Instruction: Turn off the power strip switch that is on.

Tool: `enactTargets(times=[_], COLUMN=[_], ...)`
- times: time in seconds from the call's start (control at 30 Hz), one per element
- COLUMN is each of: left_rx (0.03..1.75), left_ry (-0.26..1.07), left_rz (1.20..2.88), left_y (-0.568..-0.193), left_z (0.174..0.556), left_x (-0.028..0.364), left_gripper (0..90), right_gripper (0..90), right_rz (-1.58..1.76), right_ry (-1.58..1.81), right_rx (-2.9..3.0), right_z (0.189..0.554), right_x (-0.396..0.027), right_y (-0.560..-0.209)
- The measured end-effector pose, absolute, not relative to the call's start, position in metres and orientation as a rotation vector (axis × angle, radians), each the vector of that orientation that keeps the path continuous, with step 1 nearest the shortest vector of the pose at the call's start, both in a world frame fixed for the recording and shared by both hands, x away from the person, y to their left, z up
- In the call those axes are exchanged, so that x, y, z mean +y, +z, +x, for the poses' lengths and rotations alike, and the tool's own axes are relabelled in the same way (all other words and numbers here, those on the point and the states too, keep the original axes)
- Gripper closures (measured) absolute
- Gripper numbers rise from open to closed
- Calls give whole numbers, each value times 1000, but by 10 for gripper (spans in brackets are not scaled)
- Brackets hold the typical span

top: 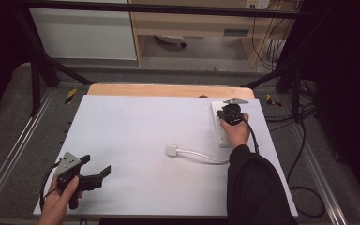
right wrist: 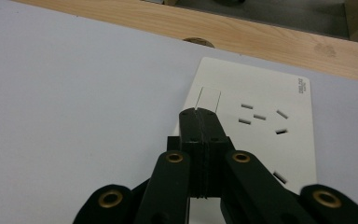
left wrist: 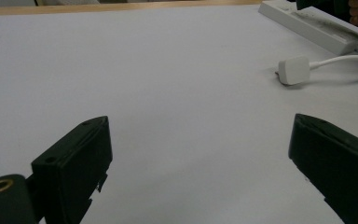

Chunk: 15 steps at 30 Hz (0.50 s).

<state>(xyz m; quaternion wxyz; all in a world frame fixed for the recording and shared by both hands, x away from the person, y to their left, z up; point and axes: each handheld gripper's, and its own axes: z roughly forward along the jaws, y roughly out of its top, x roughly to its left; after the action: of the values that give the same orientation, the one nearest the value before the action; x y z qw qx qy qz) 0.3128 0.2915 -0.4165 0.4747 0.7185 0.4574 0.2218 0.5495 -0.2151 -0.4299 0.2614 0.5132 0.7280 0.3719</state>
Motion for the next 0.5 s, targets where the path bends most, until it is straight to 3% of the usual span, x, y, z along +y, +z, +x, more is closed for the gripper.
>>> enactTargets(times=[0.5], left_rx=[1118], left_ry=[543], left_rz=[1757], left_y=[-417], left_z=[313], left_x=[292], left_gripper=[59], right_gripper=[900], right_rz=[1401], right_ry=[989], right_rx=[1970], right_z=[552], right_x=[-214], right_y=[-434])
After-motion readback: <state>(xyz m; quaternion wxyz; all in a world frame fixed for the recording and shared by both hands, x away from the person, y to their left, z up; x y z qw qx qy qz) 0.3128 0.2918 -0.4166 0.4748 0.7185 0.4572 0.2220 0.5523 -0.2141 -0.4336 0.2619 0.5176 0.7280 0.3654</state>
